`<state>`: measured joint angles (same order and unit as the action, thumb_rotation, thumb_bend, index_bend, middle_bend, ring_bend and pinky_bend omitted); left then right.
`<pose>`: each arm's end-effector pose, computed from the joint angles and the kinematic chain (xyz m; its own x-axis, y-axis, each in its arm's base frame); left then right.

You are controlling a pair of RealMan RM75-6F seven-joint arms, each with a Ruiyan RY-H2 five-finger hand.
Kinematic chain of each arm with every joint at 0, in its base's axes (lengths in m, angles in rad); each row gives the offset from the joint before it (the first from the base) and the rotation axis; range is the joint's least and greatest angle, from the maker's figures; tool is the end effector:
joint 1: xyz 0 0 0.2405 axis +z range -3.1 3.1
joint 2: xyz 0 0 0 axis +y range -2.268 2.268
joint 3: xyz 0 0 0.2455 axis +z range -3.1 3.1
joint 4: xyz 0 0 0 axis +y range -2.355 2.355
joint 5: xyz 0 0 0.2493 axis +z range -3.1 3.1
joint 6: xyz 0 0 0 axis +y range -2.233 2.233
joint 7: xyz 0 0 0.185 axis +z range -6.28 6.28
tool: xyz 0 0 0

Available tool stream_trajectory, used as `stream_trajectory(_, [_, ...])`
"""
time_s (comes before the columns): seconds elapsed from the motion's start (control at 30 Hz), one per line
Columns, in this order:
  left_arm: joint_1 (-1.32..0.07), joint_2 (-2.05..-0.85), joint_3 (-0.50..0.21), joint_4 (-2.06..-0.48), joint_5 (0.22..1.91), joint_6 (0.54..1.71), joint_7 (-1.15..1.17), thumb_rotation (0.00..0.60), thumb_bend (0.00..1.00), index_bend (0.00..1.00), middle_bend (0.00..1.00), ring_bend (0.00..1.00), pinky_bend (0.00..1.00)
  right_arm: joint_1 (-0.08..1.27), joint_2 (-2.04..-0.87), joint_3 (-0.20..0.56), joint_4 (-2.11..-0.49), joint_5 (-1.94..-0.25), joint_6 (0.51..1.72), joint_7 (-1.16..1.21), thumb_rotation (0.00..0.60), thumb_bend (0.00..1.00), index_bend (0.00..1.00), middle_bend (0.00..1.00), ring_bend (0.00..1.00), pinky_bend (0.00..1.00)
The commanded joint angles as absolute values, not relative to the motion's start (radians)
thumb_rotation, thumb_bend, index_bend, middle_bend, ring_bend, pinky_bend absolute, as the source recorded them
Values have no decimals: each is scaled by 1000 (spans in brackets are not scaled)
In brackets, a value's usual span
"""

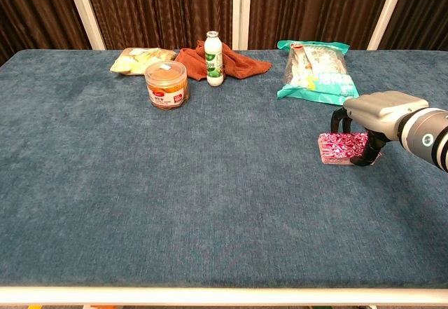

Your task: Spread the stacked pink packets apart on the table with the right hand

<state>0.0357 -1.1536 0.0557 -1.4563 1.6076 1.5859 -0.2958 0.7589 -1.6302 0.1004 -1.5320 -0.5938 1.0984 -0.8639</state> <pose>-0.3534 0.1584 0.1150 0.2309 0.0593 0.9712 0.9728 0.0052 -0.2316 -0.1866 -0.3487 -0.0994 0.6243 -0.4200 0.6587 -0.7645 -0.1554 0.6255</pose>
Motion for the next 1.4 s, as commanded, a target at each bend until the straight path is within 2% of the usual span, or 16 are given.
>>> stream_trajectory(0.03, [36, -1154, 56, -1455, 1608, 1586, -297, 600, 132, 111, 77, 0, 107, 759, -1632, 100, -1531, -594, 1100, -864, 600, 230, 337, 333, 735, 827])
stream_trajectory(0.33, [37, -1154, 55, -1453, 1607, 1586, -305, 600, 133, 111, 77, 0, 107, 758, -1633, 100, -1529, -601, 1111, -860, 600, 271, 396, 383, 743, 827])
stream_trajectory(0.87, [37, -1157, 56, -1448, 1607, 1584, -308, 600, 133, 111, 77, 0, 107, 751, -1601, 105, -1572, -626, 1130, -844, 600, 281, 426, 409, 752, 827])
stream_trajectory(1.13, [38, -1154, 54, -1451, 1608, 1590, -310, 600, 133, 111, 76, 0, 107, 803, -1614, 156, -1598, -612, 1128, -880, 600, 283, 431, 414, 752, 827])
stream_trajectory(1.4, [41, -1150, 51, -1446, 1603, 1593, -324, 600, 133, 111, 77, 0, 107, 909, -1733, 224, -1505, -526, 1093, -948, 600, 283, 435, 417, 752, 827])
